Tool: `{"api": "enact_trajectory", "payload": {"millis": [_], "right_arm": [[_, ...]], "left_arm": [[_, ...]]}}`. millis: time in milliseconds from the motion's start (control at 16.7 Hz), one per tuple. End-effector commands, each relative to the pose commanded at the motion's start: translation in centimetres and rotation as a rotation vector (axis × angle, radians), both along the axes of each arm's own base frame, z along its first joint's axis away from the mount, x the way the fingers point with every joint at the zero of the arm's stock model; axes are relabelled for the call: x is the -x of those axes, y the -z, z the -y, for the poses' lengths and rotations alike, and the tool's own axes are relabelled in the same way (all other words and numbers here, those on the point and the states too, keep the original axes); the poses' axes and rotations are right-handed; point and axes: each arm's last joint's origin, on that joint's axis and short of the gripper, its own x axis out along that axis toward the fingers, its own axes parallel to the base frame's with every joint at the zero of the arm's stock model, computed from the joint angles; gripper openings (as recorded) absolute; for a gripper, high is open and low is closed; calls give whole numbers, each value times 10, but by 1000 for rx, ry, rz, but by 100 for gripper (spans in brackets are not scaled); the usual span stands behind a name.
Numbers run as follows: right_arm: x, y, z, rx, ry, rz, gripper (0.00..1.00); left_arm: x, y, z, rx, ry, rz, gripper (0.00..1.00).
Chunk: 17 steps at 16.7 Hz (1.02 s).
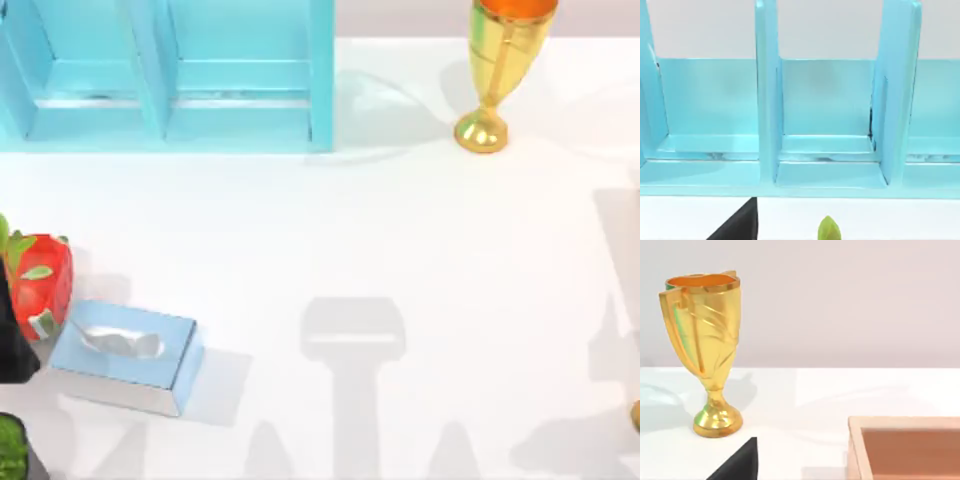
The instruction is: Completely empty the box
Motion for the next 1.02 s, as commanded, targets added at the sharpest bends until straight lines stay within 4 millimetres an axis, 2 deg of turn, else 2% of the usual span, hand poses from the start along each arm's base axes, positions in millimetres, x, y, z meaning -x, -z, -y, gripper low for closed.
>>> {"api": "enact_trajectory", "payload": {"millis": [240,360,540,780,1020], "right_arm": [[0,-5,1,15,14,-32,100],[-1,-18,5,45,40,-104,100],[-8,-47,12,101,89,-285,100],[-42,-78,32,144,130,-684,100],[-89,-86,66,116,111,-1115,100]], "left_arm": [[0,0,0,0,0,0,100],[0,0,0,0,0,0,100],[0,0,0,0,0,0,100],[0,0,0,0,0,0,100],[0,0,0,0,0,0,100]]}}
